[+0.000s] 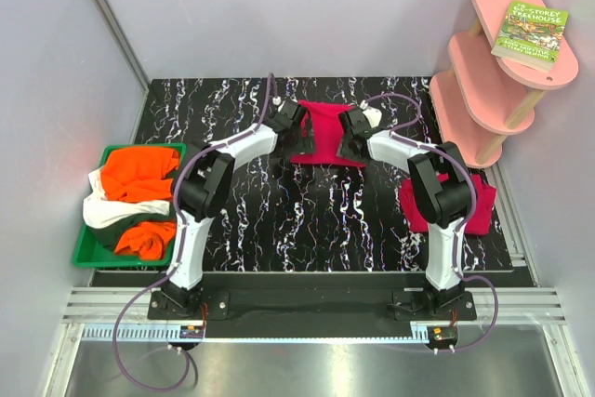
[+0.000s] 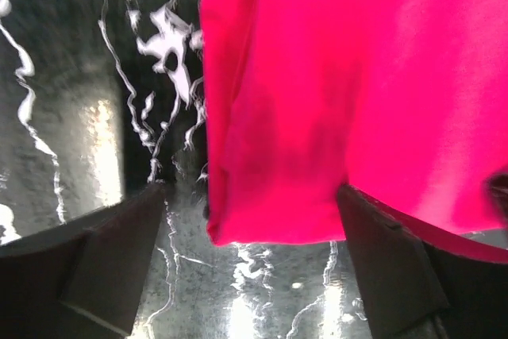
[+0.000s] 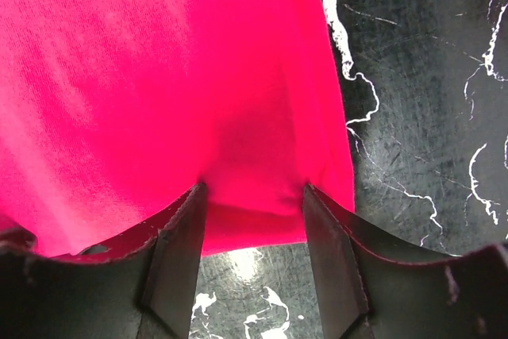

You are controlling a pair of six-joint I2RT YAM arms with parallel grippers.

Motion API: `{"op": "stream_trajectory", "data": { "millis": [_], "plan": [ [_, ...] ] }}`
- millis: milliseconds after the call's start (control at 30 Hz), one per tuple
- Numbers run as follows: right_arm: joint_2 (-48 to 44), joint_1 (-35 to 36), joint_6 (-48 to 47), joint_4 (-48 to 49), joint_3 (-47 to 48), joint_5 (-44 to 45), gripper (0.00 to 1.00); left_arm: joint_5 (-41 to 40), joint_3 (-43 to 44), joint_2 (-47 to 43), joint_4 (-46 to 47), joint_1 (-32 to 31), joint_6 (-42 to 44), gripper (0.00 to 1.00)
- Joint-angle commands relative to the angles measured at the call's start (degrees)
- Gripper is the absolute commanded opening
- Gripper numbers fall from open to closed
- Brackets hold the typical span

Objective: Fold and stack the t-shirts
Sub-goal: Fold the long partially folded tshirt into a neat square

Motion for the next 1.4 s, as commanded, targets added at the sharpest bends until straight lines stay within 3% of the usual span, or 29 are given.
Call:
{"op": "stream_trajectory", "data": {
  "millis": [0,33,500,767,933,1033,1167,1367],
  "plan": [
    [1.5,-0.2,1.6,-4.2,-1.4,-3.9,0.57,5.1,0.9,1.2,-2.3,0.0,-1.4,0.88],
    [1.5,-0.2,2.3,-5.0,-1.8,-4.2,0.55,5.6,0.4,0.9,-2.3,0.0,-1.5,0.80],
    [-8.2,7.6,10.0,-6.6,-15.8,-6.2,0.53,2.3,-20.6,-13.1,-0.5,-5.2,-3.7,0.34],
    [-17.2,11.8,14.0,-8.0,-25.4,-5.6,0.53,-1.0,-35.9,-22.8,0.2,-12.3,-9.1,0.36],
    [-25.0,12.1,10.6,-7.8,-26.5,-2.5,0.58,-3.8,-41.2,-30.5,0.4,-14.3,-11.4,0.64],
    [-31.3,12.1,6.1,-8.2,-22.6,5.3,0.67,-4.9,-40.2,-35.6,0.0,-14.7,-9.8,0.78],
    [-35.8,12.0,1.0,-9.6,-17.6,6.6,0.75,-6.4,-37.1,-40.6,-2.8,-14.8,-8.9,0.79],
    [-35.7,12.0,-0.4,-9.6,-20.2,7.0,0.72,-5.9,-32.2,-37.4,-2.2,-15.4,-8.4,0.78]
  ]
}}
